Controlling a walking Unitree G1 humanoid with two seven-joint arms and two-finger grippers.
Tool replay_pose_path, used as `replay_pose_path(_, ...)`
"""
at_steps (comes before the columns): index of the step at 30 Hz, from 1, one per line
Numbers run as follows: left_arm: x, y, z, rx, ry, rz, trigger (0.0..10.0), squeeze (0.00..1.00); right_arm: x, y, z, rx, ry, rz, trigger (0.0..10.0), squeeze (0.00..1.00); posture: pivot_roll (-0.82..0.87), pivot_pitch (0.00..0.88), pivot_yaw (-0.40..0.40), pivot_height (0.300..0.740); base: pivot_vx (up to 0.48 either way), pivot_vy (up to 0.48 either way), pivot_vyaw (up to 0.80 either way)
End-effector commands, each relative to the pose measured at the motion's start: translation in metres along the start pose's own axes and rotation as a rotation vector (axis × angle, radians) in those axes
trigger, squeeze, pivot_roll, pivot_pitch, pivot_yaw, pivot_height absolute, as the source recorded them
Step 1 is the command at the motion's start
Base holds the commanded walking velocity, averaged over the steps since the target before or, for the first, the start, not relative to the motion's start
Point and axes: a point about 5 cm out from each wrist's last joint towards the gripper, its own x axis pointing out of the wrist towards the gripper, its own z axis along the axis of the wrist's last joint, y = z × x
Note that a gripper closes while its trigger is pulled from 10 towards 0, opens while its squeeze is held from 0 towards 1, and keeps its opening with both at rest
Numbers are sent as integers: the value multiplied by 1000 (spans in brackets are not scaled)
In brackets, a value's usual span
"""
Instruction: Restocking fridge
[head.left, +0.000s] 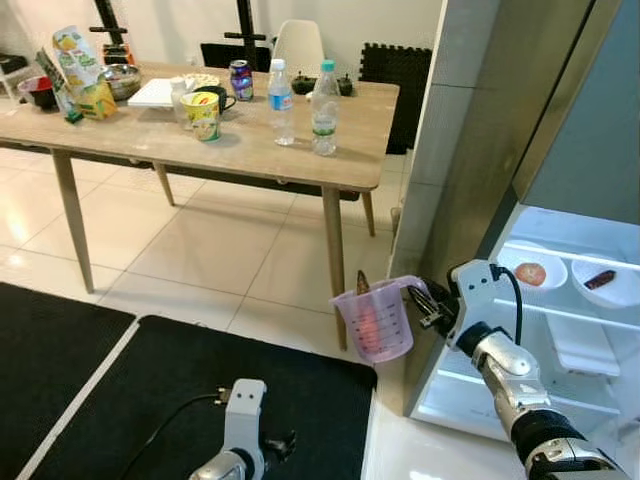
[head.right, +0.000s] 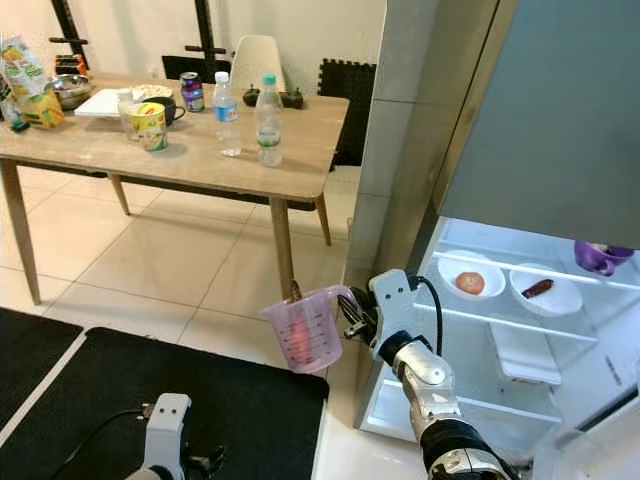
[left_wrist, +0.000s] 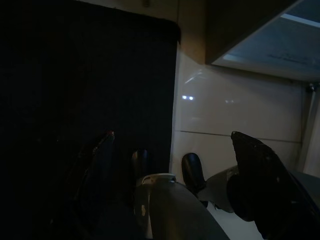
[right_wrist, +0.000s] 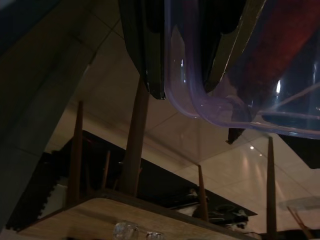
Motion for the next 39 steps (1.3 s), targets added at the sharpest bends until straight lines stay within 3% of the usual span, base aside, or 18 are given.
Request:
replay_pose_path(1,0,-2,-2,-6,11,-8,10000,0,-2,-5,2,-8,-10,-21,10000,0,-43,0,-35,740,0,-270,0)
replay_pose_path(39,1,-4,-2,-3,8,-25,10000,0,-3,-7,1,-6,-13,-54,10000,0,-43,0,-35,740,0,-286,0)
